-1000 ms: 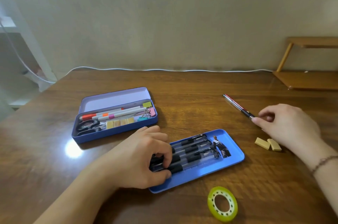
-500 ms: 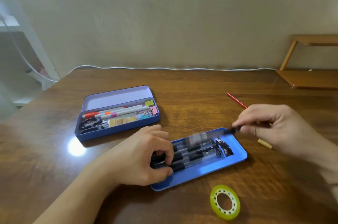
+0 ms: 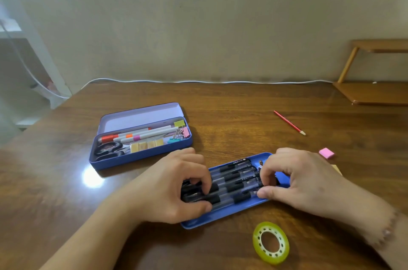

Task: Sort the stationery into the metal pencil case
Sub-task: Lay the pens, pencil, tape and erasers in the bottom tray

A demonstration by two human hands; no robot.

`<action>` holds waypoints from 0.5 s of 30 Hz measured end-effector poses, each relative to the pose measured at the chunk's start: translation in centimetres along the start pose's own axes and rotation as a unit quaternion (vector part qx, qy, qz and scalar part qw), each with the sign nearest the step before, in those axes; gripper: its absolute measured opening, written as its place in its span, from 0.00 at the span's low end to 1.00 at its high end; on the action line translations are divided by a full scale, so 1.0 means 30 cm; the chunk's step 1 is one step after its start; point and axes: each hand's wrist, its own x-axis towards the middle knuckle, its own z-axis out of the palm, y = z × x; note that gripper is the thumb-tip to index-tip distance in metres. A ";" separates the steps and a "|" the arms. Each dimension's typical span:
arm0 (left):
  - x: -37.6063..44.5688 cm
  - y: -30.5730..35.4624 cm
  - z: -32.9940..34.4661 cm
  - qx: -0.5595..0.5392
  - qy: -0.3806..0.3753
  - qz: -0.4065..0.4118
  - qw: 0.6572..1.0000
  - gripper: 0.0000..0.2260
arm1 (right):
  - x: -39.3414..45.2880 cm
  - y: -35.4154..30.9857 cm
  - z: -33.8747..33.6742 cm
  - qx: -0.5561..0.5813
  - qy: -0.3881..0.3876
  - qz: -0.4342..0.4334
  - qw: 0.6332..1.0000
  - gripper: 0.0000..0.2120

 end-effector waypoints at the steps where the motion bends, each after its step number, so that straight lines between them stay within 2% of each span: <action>1: 0.000 0.000 0.002 0.005 -0.004 0.000 1.000 0.08 | 0.001 -0.003 0.001 -0.001 0.000 0.002 1.000 0.13; 6: -0.001 -0.001 0.003 0.006 -0.015 -0.005 1.000 0.07 | 0.006 -0.003 -0.015 0.031 -0.028 0.044 0.998 0.12; 8: -0.001 0.000 0.003 0.007 -0.013 -0.002 1.000 0.07 | 0.007 0.038 -0.042 0.051 0.033 0.084 0.995 0.10; 10: 0.000 -0.002 0.004 0.005 -0.009 0.000 1.000 0.07 | 0.014 0.114 -0.079 0.018 0.136 0.150 0.979 0.09; 11: 0.000 -0.003 0.004 0.003 -0.008 0.001 1.000 0.08 | 0.021 0.157 -0.092 -0.022 0.163 0.195 0.967 0.09; 12: 0.001 -0.004 0.004 0.002 -0.006 0.002 1.000 0.08 | 0.033 0.195 -0.098 -0.067 0.169 0.248 0.952 0.11; 15: 0.001 -0.006 0.007 0.002 -0.009 0.000 1.000 0.10 | 0.063 0.273 -0.068 -0.135 0.105 0.366 0.915 0.20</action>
